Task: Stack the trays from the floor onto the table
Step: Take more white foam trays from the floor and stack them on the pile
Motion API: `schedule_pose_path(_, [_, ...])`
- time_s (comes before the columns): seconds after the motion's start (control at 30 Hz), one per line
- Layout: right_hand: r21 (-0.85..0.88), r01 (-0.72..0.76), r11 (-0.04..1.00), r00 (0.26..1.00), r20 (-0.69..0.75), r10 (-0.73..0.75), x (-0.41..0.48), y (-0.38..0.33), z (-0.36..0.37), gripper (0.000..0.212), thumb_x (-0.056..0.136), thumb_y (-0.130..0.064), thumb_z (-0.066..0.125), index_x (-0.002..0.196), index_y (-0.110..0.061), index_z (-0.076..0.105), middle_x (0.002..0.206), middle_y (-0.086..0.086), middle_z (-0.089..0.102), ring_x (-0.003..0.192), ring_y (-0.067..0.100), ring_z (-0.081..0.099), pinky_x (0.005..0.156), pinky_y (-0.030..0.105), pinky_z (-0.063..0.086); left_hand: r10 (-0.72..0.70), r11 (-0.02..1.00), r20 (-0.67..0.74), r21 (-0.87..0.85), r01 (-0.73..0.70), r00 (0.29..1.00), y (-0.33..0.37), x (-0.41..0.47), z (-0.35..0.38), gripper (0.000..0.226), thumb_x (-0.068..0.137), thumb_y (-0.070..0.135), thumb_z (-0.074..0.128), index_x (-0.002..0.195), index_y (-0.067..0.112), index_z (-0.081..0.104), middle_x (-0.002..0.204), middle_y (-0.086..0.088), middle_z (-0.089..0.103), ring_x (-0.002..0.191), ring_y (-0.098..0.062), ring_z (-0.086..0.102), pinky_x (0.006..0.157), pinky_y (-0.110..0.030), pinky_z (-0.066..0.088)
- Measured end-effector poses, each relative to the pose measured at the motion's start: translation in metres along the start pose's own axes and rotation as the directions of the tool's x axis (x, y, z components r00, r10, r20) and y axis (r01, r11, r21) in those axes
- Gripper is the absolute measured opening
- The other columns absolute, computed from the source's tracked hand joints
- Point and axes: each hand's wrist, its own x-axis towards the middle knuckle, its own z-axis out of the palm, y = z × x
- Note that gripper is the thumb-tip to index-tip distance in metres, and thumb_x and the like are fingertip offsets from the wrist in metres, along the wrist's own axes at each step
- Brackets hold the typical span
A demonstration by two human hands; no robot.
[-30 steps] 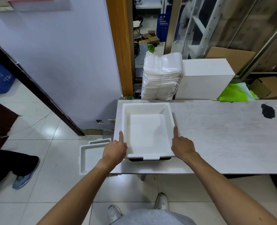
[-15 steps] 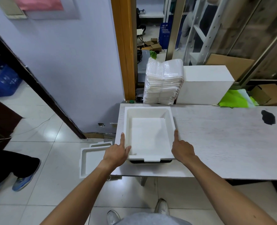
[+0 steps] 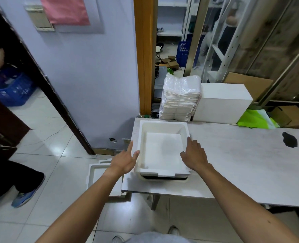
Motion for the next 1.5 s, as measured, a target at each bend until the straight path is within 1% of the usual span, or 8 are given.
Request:
schedule_pose_path(0.1, [0.007, 0.118, 0.993, 0.992, -0.045, -0.118, 0.001, -0.02, -0.004, 0.075, 0.099, -0.034, 0.047, 0.16, -0.01, 0.011, 0.152, 0.015, 0.034, 0.134, 0.032, 0.039, 0.105, 0.041, 0.036, -0.004, 0.998, -0.015, -0.065, 0.003, 1.0, -0.007, 0.0, -0.009, 0.067, 0.103, 0.059, 0.018, 0.161, 0.026, 0.007, 0.156, -0.01, 0.043, 0.139, -0.036, 0.044, 0.107, -0.049, 0.04])
schedule_pose_path(0.37, [0.03, 0.329, 0.944, 0.944, 0.014, -0.329, -0.004, -0.089, 0.004, 0.07, 0.1, -0.035, 0.044, 0.16, -0.015, 0.015, 0.152, 0.011, 0.038, 0.135, 0.029, 0.037, 0.108, 0.041, 0.034, -0.075, 0.99, -0.069, -0.123, 0.066, 0.995, -0.043, -0.009, -0.028, 0.068, 0.102, 0.06, 0.019, 0.16, 0.025, 0.015, 0.148, -0.014, 0.052, 0.135, -0.037, 0.048, 0.105, -0.048, 0.041])
schedule_pose_path(0.63, [0.048, 0.506, 0.861, 0.858, 0.079, -0.508, -0.01, -0.155, 0.015, 0.059, 0.105, -0.047, 0.036, 0.156, -0.018, 0.028, 0.149, 0.014, 0.044, 0.135, 0.033, 0.042, 0.108, 0.044, 0.038, -0.184, 0.963, -0.087, -0.216, 0.162, 0.979, -0.091, -0.032, -0.031, 0.068, 0.103, 0.059, 0.021, 0.161, 0.024, 0.014, 0.154, -0.015, 0.045, 0.142, -0.035, 0.041, 0.111, -0.05, 0.037])
schedule_pose_path(0.77, [0.01, 0.565, 0.825, 0.818, 0.127, -0.562, -0.011, -0.184, 0.025, 0.059, 0.105, -0.048, 0.033, 0.155, -0.018, 0.029, 0.148, 0.014, 0.044, 0.135, 0.033, 0.042, 0.11, 0.044, 0.037, -0.251, 0.937, -0.062, -0.266, 0.227, 0.966, -0.12, -0.042, -0.024, 0.069, 0.102, 0.061, 0.021, 0.16, 0.023, 0.017, 0.155, -0.014, 0.044, 0.139, -0.036, 0.044, 0.109, -0.051, 0.039])
schedule_pose_path(0.87, [-0.019, 0.612, 0.791, 0.777, 0.2, -0.597, -0.007, -0.207, 0.036, 0.059, 0.104, -0.048, 0.035, 0.154, -0.017, 0.031, 0.151, 0.014, 0.042, 0.137, 0.033, 0.041, 0.111, 0.045, 0.035, -0.288, 0.916, -0.06, -0.309, 0.257, 0.956, -0.138, -0.047, -0.02, 0.065, 0.104, 0.057, 0.022, 0.158, 0.022, 0.022, 0.152, -0.016, 0.046, 0.137, -0.037, 0.046, 0.108, -0.05, 0.039])
schedule_pose_path(0.97, [-0.08, 0.684, 0.725, 0.717, 0.257, -0.648, 0.006, -0.232, 0.049, 0.055, 0.103, -0.045, 0.039, 0.15, -0.017, 0.035, 0.145, 0.014, 0.046, 0.131, 0.033, 0.045, 0.106, 0.043, 0.037, -0.311, 0.897, -0.082, -0.355, 0.263, 0.947, -0.164, -0.047, -0.014, 0.063, 0.104, 0.057, 0.025, 0.156, 0.021, 0.027, 0.15, -0.013, 0.05, 0.135, -0.034, 0.049, 0.106, -0.047, 0.04])
schedule_pose_path(1.3, [-0.184, 0.749, 0.636, 0.64, 0.447, -0.625, 0.075, -0.3, 0.145, 0.056, 0.103, -0.047, 0.037, 0.147, -0.012, 0.038, 0.142, 0.016, 0.046, 0.129, 0.035, 0.045, 0.105, 0.046, 0.04, -0.42, 0.831, -0.011, -0.407, 0.38, 0.907, -0.263, -0.004, 0.025, 0.06, 0.104, 0.054, 0.03, 0.151, 0.018, 0.041, 0.145, -0.009, 0.055, 0.132, -0.03, 0.051, 0.103, -0.041, 0.039])
schedule_pose_path(1.5, [-0.235, 0.636, 0.735, 0.714, 0.539, -0.446, 0.135, -0.323, 0.23, 0.062, 0.102, -0.045, 0.042, 0.15, -0.007, 0.033, 0.151, 0.022, 0.04, 0.136, 0.039, 0.041, 0.108, 0.045, 0.036, -0.578, 0.728, 0.082, -0.396, 0.559, 0.812, -0.333, 0.036, 0.098, 0.061, 0.104, 0.055, 0.031, 0.149, 0.016, 0.043, 0.145, -0.013, 0.054, 0.134, -0.036, 0.047, 0.106, -0.044, 0.036])
